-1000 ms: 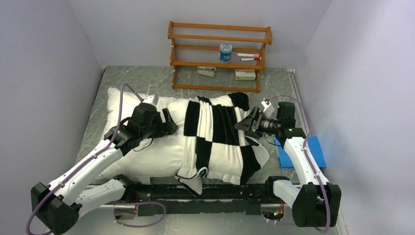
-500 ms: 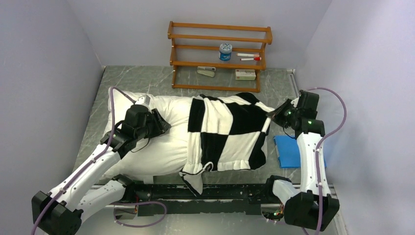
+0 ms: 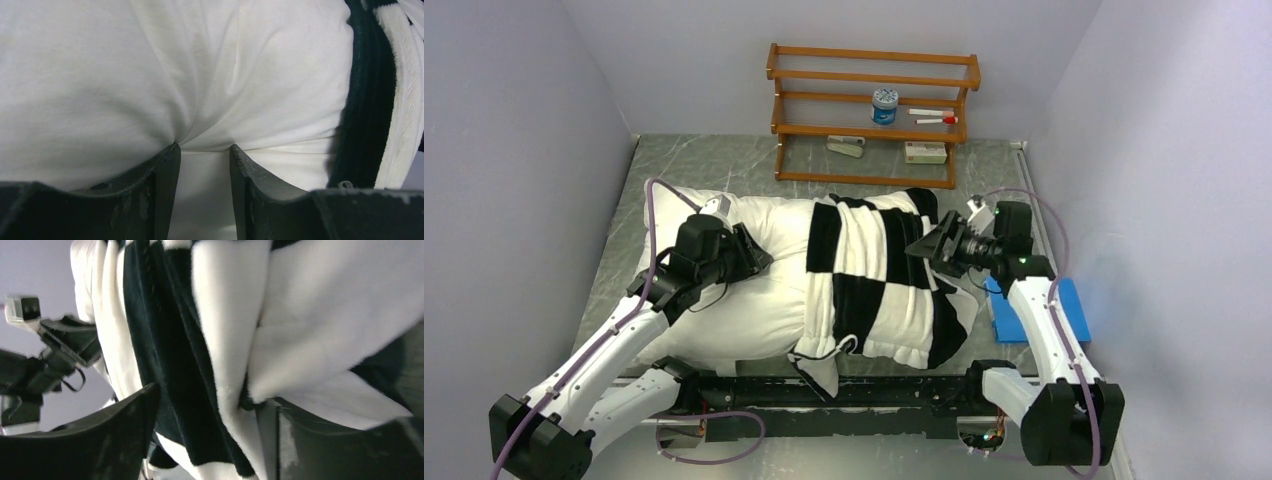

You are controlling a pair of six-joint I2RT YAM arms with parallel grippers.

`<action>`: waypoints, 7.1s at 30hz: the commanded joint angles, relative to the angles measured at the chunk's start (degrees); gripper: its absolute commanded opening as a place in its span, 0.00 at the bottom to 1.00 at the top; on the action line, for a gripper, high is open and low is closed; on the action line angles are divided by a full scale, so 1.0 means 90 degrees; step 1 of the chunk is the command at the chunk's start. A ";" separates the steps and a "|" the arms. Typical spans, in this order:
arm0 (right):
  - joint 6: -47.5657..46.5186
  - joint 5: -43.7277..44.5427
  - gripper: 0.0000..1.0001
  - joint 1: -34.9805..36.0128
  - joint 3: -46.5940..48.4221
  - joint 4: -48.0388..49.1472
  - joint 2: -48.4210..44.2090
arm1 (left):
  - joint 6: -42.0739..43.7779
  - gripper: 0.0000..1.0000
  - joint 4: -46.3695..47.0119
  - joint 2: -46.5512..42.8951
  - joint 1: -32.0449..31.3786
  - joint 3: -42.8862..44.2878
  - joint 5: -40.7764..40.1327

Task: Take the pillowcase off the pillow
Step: Remove the pillow from the pillowcase.

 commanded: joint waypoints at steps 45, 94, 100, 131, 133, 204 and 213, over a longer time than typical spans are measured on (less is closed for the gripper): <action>0.1274 0.1244 0.69 0.1927 0.0789 -0.2349 -0.2302 | 0.0728 0.95 -0.1948 -0.0447 0.0168 0.0719 0.0761; 0.0864 0.4052 0.70 0.4422 0.1997 0.0065 0.1474 | -0.0850 0.95 0.0046 0.0077 -0.0605 0.0237 0.1530; 0.1334 0.4396 0.71 0.4428 0.1692 -0.0720 -0.0059 | -0.0599 0.94 -0.0306 0.0539 -0.0608 0.0586 0.1329; 0.4587 0.8032 0.29 0.7137 0.0483 0.0844 0.0636 | 0.0059 0.93 -0.1347 0.0058 -0.0605 0.0860 0.0789; 0.4137 0.8660 0.03 0.7102 0.0459 0.0423 0.0314 | 0.0394 0.92 -0.1839 0.0185 -0.0605 0.1074 0.0166; 0.0748 0.6684 0.41 0.6699 -0.0226 0.0037 -0.0994 | 0.0563 0.42 -0.1100 0.1646 -0.1723 0.0800 -0.0233; -0.1027 0.7688 0.74 0.6270 0.3466 -0.0808 0.0562 | -0.0305 0.05 -0.1319 0.0015 -0.2587 -0.0341 -0.0259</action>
